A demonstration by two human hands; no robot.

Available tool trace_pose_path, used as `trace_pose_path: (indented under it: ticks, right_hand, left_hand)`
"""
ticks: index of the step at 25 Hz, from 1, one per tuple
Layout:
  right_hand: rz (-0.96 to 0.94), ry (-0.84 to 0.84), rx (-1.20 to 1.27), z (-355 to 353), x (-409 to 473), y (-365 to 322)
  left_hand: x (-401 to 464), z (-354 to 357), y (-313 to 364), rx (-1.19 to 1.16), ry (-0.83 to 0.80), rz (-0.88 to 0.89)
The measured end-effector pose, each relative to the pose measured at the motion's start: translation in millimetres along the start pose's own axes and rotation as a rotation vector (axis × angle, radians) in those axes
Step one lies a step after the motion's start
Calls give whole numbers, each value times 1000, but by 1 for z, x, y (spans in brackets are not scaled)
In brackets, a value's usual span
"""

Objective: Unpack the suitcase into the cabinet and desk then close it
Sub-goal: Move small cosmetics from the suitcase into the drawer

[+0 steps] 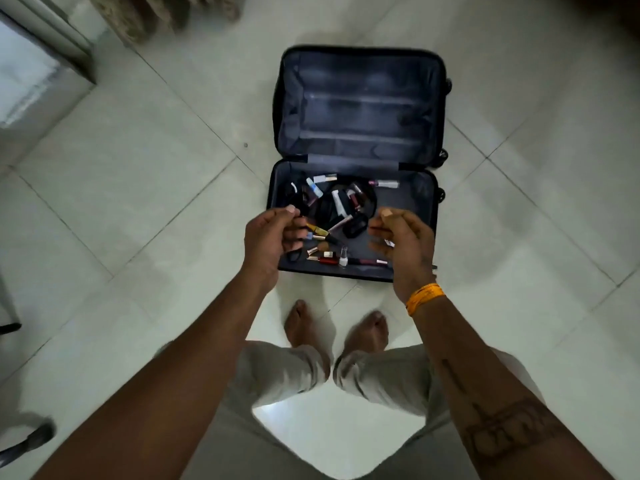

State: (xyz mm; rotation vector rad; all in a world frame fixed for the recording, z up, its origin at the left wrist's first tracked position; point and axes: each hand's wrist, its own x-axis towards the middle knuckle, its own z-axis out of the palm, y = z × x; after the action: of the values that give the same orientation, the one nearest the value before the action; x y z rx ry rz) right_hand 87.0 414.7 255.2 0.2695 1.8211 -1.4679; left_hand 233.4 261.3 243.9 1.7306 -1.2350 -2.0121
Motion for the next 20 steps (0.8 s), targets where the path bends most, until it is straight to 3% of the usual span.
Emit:
trace_pose_path:
  ticks: [3,6,9,16,20]
  right_hand:
    - [95,2,-164,8,79,70]
    - [162,15,-390,8,152,160]
    - [135,85,-493,14,194,217]
    - [0,-58,-845,47,211,273]
    - [-109,-2,-949,34,214,293]
  left_hand:
    - [85,7,-74,52,14,-40]
    - [156,12,-161,313,-72,-65]
    - [198,12,-216,550,-76,22]
    - [248,21,-259,1258,-153,371]
    - [245,30,-261,1546,-236,473]
